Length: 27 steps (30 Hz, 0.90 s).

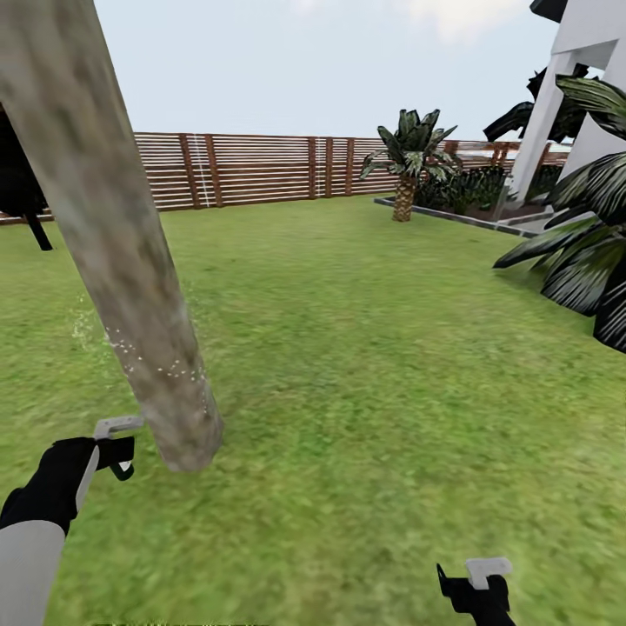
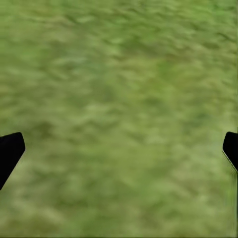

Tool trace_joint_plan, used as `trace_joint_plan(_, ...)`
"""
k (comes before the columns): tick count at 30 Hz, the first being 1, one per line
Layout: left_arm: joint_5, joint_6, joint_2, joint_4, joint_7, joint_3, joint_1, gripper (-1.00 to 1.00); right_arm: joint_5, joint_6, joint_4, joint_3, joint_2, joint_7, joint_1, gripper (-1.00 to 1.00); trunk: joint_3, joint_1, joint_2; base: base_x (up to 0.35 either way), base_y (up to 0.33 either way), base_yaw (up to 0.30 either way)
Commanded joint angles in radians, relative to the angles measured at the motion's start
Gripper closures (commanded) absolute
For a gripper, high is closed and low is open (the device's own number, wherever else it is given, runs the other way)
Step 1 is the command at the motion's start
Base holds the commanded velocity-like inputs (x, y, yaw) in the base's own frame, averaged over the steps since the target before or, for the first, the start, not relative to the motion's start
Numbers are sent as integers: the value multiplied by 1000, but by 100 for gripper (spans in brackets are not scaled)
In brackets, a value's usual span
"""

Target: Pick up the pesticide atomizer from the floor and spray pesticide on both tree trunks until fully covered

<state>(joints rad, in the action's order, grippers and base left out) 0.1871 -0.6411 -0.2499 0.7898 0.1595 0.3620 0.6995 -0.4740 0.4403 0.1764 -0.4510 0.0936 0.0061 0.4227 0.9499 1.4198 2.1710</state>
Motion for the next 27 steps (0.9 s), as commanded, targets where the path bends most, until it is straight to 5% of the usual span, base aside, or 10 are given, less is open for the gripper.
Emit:
trace_joint_plan(1,0,0,0,0,0,0,0,100,0,0,0,0,0,0,0,-100,0,0,0,0,-276,93)
trace_joint_plan(12,-1,-2,1,0,0,0,0,100,0,0,-1,0,0,0,0,-100,0,0,0,117,-261,9)
trace_joint_plan(27,-1,-2,3,0,0,0,0,100,0,0,-1,0,-2,0,0,-100,0,0,0,47,-264,169)
